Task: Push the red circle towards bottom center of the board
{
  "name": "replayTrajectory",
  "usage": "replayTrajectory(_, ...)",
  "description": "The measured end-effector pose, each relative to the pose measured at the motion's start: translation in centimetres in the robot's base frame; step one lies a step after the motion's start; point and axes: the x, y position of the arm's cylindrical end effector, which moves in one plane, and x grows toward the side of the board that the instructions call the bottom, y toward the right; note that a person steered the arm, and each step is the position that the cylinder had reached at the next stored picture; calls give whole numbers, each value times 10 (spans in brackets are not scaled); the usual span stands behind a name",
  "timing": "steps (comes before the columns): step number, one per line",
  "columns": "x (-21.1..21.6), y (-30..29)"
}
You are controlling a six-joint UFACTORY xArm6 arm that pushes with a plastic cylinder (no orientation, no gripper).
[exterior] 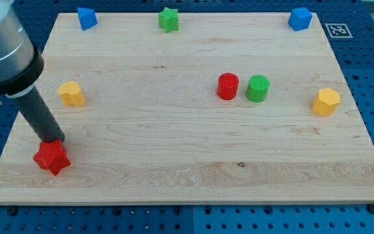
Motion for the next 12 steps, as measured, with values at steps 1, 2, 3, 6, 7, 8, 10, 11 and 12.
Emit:
replayTrajectory(1, 21, 4)
replayTrajectory(2, 22, 3)
replayTrajectory(3, -2, 2)
replayTrajectory(6, -41, 51)
replayTrajectory(7, -55, 105)
replayTrajectory(8, -108, 141)
replayTrajectory(10, -154, 229)
replayTrajectory(11, -146, 256)
replayTrajectory(12, -126, 272)
